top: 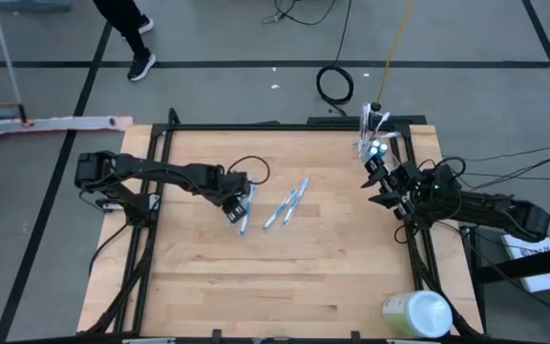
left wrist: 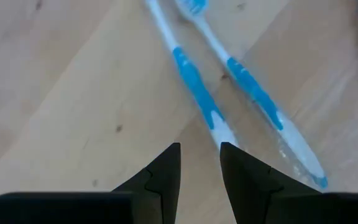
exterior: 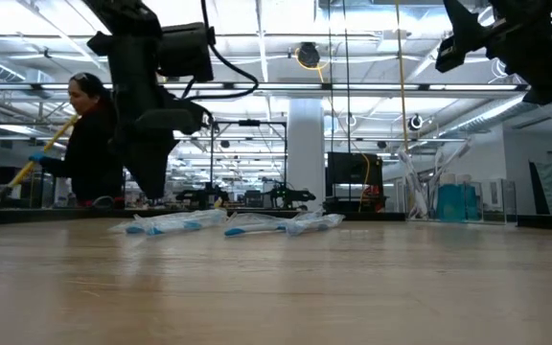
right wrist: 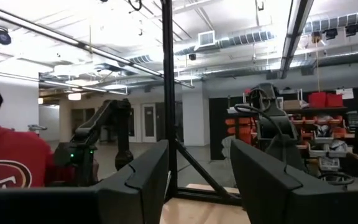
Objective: Pick & Place toothbrushing station
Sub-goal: Put the blue toothbrush into the right of the transparent organizer
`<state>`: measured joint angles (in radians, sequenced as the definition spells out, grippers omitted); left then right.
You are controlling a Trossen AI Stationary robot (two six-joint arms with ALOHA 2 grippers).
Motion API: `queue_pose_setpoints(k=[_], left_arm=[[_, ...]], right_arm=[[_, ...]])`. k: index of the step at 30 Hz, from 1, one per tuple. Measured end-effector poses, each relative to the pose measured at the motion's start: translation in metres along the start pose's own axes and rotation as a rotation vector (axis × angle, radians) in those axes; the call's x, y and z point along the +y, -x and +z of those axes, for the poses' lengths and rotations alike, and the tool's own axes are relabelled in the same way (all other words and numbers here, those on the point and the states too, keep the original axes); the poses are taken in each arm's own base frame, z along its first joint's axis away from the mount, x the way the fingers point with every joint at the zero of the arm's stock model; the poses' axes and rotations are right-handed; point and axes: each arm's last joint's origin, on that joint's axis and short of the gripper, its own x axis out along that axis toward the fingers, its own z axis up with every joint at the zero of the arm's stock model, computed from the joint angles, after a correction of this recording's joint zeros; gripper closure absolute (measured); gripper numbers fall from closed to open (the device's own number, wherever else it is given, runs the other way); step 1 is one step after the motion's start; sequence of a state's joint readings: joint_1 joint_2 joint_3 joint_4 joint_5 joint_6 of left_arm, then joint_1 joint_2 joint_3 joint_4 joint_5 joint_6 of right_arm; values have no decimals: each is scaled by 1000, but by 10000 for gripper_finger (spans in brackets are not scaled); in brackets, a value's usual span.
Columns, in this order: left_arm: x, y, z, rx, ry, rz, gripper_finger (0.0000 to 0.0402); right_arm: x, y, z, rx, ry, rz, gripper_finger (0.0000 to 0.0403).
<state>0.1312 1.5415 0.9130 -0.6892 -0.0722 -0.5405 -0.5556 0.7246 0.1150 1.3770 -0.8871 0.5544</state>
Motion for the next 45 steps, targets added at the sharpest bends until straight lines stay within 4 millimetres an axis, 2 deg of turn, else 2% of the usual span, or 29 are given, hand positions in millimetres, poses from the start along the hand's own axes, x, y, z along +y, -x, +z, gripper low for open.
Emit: queue_pose_setpoints(k=[5,14,20,28,45], left_arm=[[0,-5,0,-32,49,-21,282],[-10,-7,-3,-35,-37,-63,282],[-18,-23,-5,2,-55,-50,282],[-17,-47,-6,75,-30,0,282],[-13,-49,-8,105,-67,23,282]], right_arm=[[0,0,0,0,1,0,239],[0,0,0,3,-6,-3,239],[-2,0,-2,1,-15,-30,239],[-2,0,-2,4,-10,-37,239],[-4,0,-3,1,-22,-64,239]])
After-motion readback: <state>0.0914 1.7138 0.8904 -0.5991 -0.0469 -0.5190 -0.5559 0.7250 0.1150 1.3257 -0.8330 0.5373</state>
